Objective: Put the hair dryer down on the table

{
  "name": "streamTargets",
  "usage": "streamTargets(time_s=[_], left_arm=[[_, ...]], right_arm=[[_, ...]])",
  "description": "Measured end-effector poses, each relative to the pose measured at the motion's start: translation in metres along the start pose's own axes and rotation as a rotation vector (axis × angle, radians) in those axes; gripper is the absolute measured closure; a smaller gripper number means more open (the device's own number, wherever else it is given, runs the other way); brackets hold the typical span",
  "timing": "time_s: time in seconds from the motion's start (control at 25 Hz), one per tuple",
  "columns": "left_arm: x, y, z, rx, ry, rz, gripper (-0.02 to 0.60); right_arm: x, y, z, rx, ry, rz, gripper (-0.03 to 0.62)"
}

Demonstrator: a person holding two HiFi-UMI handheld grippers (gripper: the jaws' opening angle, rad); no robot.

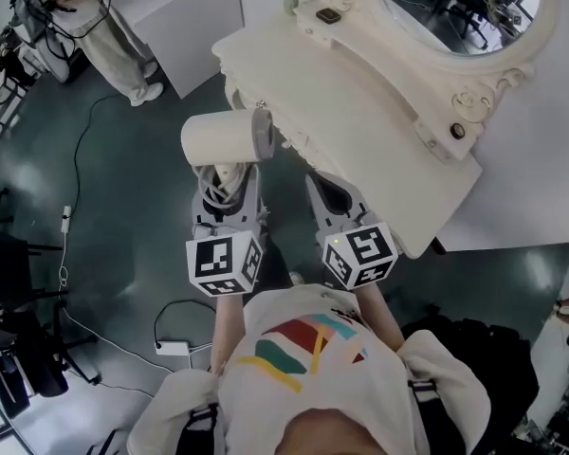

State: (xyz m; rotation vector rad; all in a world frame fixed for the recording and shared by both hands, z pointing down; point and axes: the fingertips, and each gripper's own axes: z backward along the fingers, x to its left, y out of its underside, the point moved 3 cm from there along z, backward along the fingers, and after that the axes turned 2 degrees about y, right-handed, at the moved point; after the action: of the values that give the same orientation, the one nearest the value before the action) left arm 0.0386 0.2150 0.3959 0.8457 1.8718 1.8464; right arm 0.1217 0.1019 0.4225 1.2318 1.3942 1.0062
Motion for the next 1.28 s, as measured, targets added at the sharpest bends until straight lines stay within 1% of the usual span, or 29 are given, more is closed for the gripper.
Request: streamTargets(time_s=[0.08, 0.2, 0.28, 0.4, 0.52, 0.6, 0.68, 0.8, 1.0, 1.16, 1.28], left_arm=[[0.004, -0.003, -0.010, -0.001, 0.004, -0.003, 0.394], [0.011, -0.005, -0.024, 0.000, 0.009, -0.010, 0.394], [0.016, -0.005, -0.035, 0.003, 0.011, -0.012, 0.394], [0.024, -0.002, -0.053, 0.013, 0.019, -0.013, 0.394], [0.035, 0.002, -0.073, 0.026, 0.027, -0.017, 0.394], [0.046, 0.003, -0.089, 0.036, 0.033, -0.010, 0.394], [0.059, 0.002, -0.109, 0.042, 0.038, 0.004, 0.394], [0.076, 0.000, -0.138, 0.044, 0.049, 0.019, 0.394], [0.105, -0.014, -0.186, 0.047, 0.071, 0.024, 0.394], [0.132, -0.028, -0.224, 0.048, 0.086, 0.027, 0.394], [0.149, -0.037, -0.250, 0.057, 0.093, 0.036, 0.394]], right_arm=[[-0.001, 0.000, -0.010, 0.008, -0.017, -0.015, 0.594], [-0.005, -0.001, -0.026, 0.023, 0.012, 0.057, 0.594], [-0.007, -0.004, -0.037, 0.020, 0.022, 0.084, 0.594], [-0.014, -0.004, -0.056, 0.014, 0.010, 0.048, 0.594], [-0.020, 0.001, -0.078, 0.032, -0.019, 0.016, 0.594], [-0.018, 0.002, -0.098, 0.054, -0.040, 0.048, 0.594], [-0.019, -0.001, -0.119, 0.067, -0.042, 0.082, 0.594], [-0.028, -0.006, -0.148, 0.070, -0.039, 0.075, 0.594], [-0.048, -0.026, -0.197, 0.055, -0.010, 0.056, 0.594], [-0.049, -0.038, -0.239, 0.081, -0.053, 0.019, 0.594], [-0.053, -0.047, -0.267, 0.096, -0.050, 0.020, 0.594]])
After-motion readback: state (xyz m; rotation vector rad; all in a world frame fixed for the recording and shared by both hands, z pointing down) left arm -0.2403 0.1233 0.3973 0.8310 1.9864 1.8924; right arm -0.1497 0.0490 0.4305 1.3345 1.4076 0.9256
